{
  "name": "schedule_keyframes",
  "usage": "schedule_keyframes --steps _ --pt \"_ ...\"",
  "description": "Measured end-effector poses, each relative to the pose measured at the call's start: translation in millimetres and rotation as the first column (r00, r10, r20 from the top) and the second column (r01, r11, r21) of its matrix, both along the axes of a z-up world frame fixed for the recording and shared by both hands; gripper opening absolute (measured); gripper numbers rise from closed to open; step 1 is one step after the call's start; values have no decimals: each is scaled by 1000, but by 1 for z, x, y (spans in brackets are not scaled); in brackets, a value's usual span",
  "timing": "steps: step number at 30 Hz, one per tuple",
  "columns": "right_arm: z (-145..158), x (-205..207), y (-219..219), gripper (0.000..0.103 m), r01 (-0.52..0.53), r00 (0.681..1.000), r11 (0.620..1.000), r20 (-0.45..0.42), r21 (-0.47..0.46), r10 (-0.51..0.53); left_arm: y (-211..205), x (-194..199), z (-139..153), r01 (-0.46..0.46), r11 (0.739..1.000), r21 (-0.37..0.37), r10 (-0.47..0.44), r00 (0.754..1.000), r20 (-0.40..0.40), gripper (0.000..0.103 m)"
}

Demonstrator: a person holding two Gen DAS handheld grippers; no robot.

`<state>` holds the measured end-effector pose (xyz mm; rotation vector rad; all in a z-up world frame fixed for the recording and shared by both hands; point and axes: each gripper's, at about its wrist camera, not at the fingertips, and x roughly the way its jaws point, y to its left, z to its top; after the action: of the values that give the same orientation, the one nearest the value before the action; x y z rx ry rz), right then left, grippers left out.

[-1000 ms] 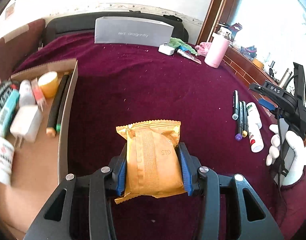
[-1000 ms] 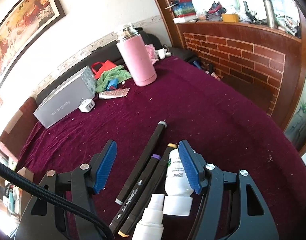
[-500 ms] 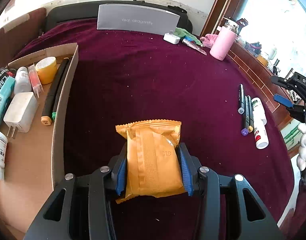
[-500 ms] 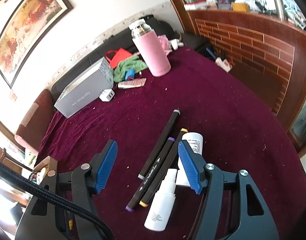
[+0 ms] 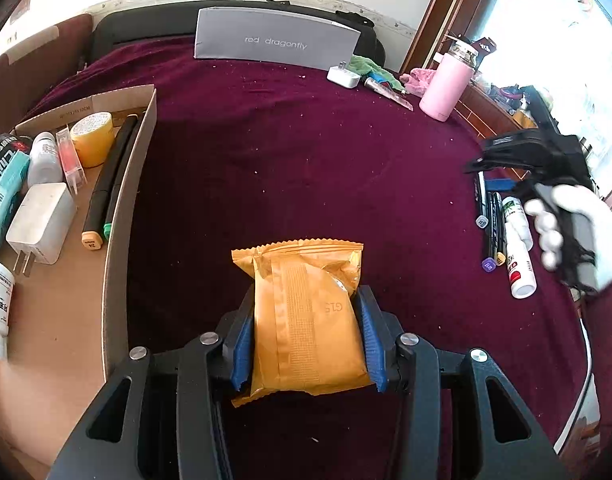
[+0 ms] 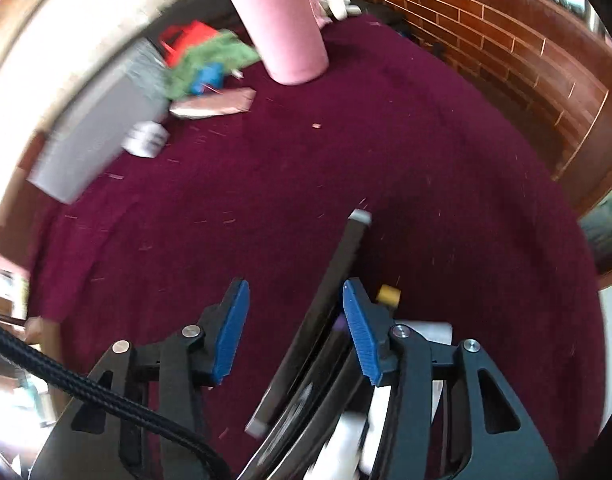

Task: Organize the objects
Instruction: 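Grasp a black marker with the right tool while the left tool holds the packet, then carry the snack packet and marker into the box and open both tools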

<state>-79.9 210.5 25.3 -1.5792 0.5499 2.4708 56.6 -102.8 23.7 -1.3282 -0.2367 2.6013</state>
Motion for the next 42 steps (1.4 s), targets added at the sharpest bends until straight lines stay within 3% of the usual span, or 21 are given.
schedule_keyframes --steps 4,7,12,15,17,19,21,23,26,28,35,42 --pt "1 -10 -25 26 -73 997 996 1 56 73 1 1 -1 1 1000 -2 -1 1000 0 40" --pt "-1 -1 -52 26 -160 987 978 10 134 160 0 0 -1 1 1000 -2 -1 1000 0 41" --pt "-3 26 -69 26 -218 975 953 17 209 220 0 0 -2 3 1000 -5 -3 1000 0 41" --pt "-2 31 -80 14 -248 965 927 -12 281 262 3 0 -2 11 1000 -11 -11 1000 0 45" --pt "-2 31 -86 12 -245 963 919 -31 310 267 5 0 -2 23 1000 -18 -23 1000 0 47" --pt "-2 32 -83 12 -232 967 944 -52 235 250 6 0 -2 23 999 -24 -23 1000 -1 47" --pt "0 37 -75 12 -240 966 968 -76 80 246 5 0 -2 22 1000 -21 -22 1000 -2 47" --pt "2 46 -70 12 -248 965 967 -100 -53 242 3 0 -2 22 1000 -10 -22 1000 -3 45" --pt "-2 64 -68 12 -282 958 907 -141 -312 250 -4 2 -2 26 998 51 -26 1000 -5 38" --pt "-4 76 -72 12 -299 954 873 -154 -386 258 -10 6 1 23 996 85 -22 1000 -12 35" --pt "4 107 -96 12 -369 929 764 -238 -529 284 -25 30 27 -3 991 132 13 997 -70 32" --pt "24 122 -125 12 -442 896 725 -296 -528 331 -52 58 58 -23 981 190 56 984 -170 30"
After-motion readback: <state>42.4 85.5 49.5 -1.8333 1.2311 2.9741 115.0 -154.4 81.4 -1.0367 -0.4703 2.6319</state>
